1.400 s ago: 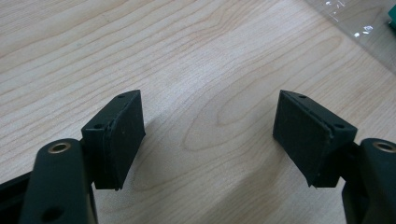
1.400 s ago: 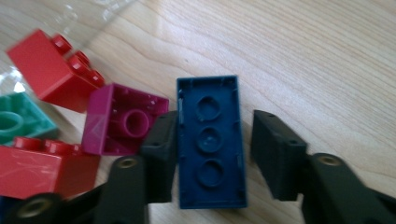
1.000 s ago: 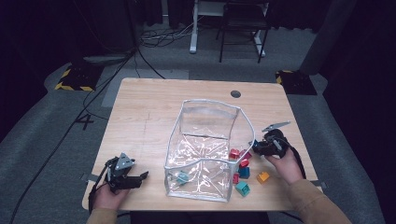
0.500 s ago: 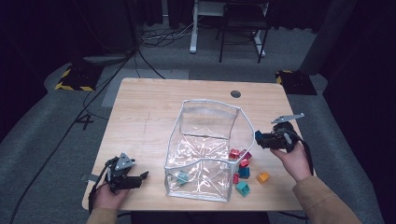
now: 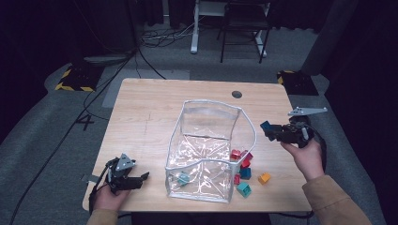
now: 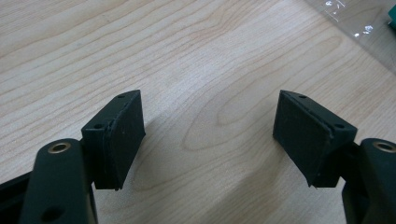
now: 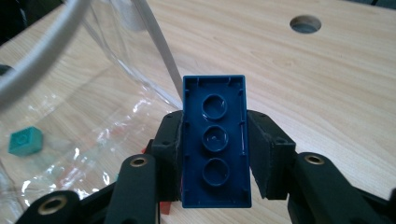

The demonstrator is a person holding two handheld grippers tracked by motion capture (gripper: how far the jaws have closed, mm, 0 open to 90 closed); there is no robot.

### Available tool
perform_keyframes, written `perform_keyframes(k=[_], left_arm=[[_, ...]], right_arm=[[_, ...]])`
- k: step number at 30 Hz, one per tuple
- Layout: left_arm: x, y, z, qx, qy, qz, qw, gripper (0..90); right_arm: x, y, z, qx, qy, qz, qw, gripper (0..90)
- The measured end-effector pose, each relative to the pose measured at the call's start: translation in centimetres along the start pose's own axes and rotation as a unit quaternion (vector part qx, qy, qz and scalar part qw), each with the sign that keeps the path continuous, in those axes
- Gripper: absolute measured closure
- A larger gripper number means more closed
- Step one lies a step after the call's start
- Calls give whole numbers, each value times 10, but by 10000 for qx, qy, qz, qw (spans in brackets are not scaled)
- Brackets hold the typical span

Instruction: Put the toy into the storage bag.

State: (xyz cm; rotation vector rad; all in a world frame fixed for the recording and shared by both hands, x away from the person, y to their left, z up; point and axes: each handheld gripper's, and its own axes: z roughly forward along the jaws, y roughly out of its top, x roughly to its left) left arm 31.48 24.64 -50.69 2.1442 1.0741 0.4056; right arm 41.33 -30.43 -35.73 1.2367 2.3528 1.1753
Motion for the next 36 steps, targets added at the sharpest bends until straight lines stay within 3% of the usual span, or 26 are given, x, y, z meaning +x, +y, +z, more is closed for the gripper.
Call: perform_keyframes(k=[9, 21, 36], left_arm=[[0, 0, 0, -2, 3, 0, 10000, 252], [0, 0, 0, 21, 3, 1, 10000, 246], [1, 3, 3, 6, 73, -47, 10000, 233]], right_arm=[[3, 7, -25, -449, 163, -15, 9989, 591], [13, 21, -37, -601, 156, -167, 9979, 591], [51, 62, -37, -741, 414, -685, 9940, 591]])
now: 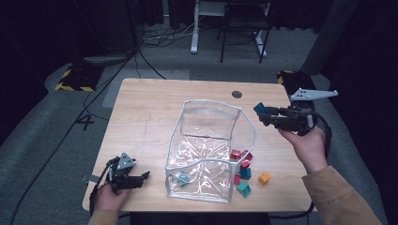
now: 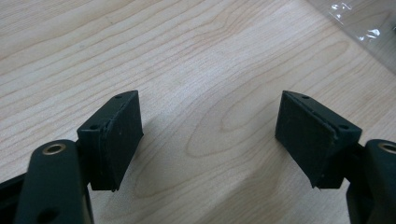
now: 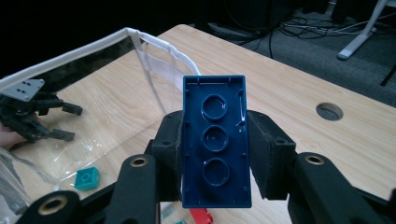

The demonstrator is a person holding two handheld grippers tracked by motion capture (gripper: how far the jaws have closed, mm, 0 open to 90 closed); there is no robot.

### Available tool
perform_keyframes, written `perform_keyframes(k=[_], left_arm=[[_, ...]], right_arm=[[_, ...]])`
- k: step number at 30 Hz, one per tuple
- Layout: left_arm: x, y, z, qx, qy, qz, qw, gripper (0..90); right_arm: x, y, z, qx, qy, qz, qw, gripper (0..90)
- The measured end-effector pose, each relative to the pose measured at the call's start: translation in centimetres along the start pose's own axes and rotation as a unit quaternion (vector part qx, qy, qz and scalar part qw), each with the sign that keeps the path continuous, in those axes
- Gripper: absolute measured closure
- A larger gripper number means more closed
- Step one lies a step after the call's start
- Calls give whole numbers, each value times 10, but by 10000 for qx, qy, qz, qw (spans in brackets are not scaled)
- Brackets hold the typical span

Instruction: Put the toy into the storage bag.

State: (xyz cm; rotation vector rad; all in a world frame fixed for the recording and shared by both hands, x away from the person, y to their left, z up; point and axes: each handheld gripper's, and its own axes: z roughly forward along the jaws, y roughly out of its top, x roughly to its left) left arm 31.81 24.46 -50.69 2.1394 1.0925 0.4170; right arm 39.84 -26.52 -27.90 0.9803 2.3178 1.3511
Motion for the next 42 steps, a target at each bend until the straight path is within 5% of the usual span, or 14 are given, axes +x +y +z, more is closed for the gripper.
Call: perform_keyframes(k=[21, 42], left_arm=[[0, 0, 0, 7, -2, -18, 10000, 231], [0, 0, 0, -7, 10, -18, 10000, 231]], right_arm=[[34, 41, 19, 48, 355, -407, 9985, 591], [73, 65, 63, 315, 821, -741, 9934, 591]])
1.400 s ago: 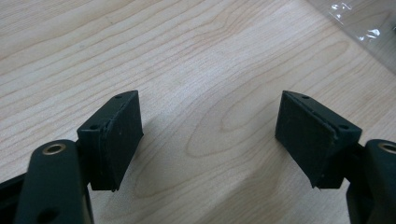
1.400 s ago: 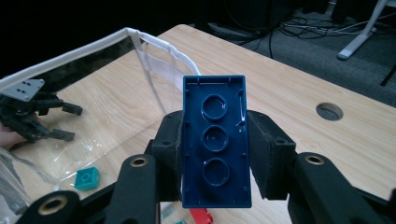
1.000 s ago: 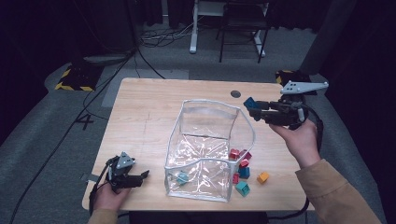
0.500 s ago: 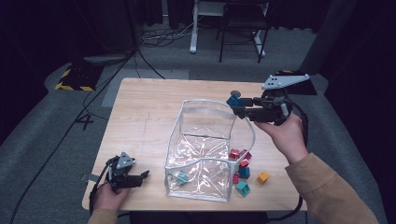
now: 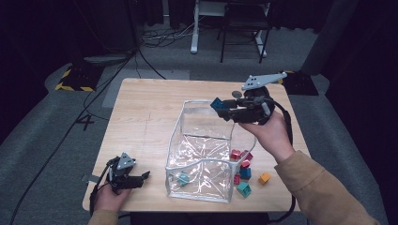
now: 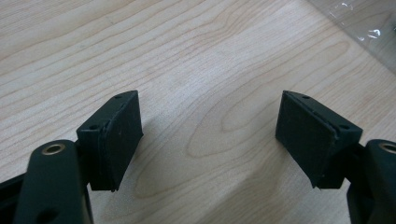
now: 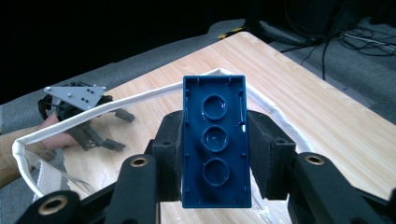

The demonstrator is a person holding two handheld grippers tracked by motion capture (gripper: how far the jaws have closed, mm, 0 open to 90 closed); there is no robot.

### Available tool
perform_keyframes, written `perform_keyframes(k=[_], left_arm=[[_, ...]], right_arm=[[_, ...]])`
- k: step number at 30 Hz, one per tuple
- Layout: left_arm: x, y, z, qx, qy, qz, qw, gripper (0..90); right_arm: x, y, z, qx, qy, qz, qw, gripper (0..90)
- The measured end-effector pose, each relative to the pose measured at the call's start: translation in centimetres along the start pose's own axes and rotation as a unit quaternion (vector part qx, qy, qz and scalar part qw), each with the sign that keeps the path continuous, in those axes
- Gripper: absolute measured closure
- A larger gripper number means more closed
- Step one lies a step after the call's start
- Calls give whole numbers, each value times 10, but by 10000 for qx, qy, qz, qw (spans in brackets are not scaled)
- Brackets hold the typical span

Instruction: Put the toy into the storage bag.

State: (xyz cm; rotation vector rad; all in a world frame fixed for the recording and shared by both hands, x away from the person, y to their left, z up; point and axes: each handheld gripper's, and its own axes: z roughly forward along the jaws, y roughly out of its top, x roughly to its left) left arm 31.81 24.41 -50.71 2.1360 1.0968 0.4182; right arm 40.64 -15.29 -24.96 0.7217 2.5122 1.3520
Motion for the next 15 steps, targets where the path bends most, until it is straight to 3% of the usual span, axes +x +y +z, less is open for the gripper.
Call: perform_keyframes(k=[9, 15], left_arm=[[0, 0, 0, 2, -2, 2, 10000, 230], [0, 0, 0, 2, -4, 3, 10000, 229]], right_arm=[[9, 9, 25, 13, 316, 41, 9995, 591], [17, 12, 43, 228, 384, -56, 9990, 591]])
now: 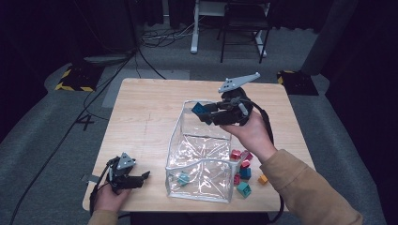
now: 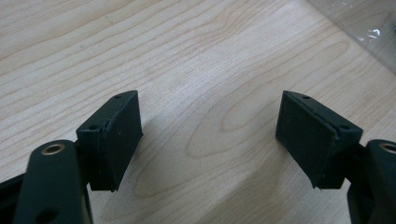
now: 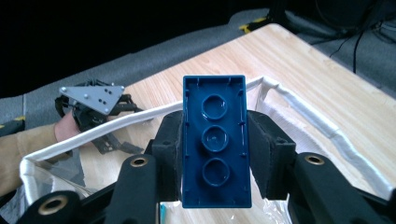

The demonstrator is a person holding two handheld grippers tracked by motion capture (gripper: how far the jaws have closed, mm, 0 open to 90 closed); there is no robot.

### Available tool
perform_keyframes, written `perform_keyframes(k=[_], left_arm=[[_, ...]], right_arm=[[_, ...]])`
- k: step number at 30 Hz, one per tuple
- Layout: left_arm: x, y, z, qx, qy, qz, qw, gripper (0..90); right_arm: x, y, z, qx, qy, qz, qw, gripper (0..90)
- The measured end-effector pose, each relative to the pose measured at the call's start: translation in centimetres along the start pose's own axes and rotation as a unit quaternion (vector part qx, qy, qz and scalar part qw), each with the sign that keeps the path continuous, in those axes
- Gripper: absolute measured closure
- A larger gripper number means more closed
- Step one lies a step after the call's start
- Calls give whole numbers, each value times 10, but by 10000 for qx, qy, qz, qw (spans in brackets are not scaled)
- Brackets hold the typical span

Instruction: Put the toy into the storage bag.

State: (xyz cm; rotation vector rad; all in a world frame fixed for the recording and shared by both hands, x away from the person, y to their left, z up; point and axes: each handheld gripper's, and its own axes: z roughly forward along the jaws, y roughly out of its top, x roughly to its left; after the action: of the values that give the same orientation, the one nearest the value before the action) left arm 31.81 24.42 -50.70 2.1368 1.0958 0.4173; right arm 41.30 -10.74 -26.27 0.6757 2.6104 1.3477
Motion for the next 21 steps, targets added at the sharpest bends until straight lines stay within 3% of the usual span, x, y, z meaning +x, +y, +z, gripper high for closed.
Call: perform_keyframes(k=[8, 9, 12, 13, 20, 21], left_arm=[[0, 0, 0, 0, -3, -3, 10000, 228], [0, 0, 0, 0, -4, -4, 10000, 228], [0, 0, 0, 4, -13, -12, 10000, 225], [0, 0, 0, 8, -15, -5, 10000, 225], [0, 0, 0, 7, -15, -6, 10000, 225], [0, 0, 0, 5, -16, -5, 10000, 224]], right_arm=[[-3, -2, 20, 366, 142, 142, 9991, 590], [-1, -3, 27, 544, 183, 114, 9983, 591], [0, -4, 32, 668, 206, 79, 9975, 591], [0, -6, 39, 882, 237, 37, 9958, 591], [1, -10, 55, 1341, 307, 24, 9905, 591], [2, -12, 61, 1546, 344, 6, 9874, 591]])
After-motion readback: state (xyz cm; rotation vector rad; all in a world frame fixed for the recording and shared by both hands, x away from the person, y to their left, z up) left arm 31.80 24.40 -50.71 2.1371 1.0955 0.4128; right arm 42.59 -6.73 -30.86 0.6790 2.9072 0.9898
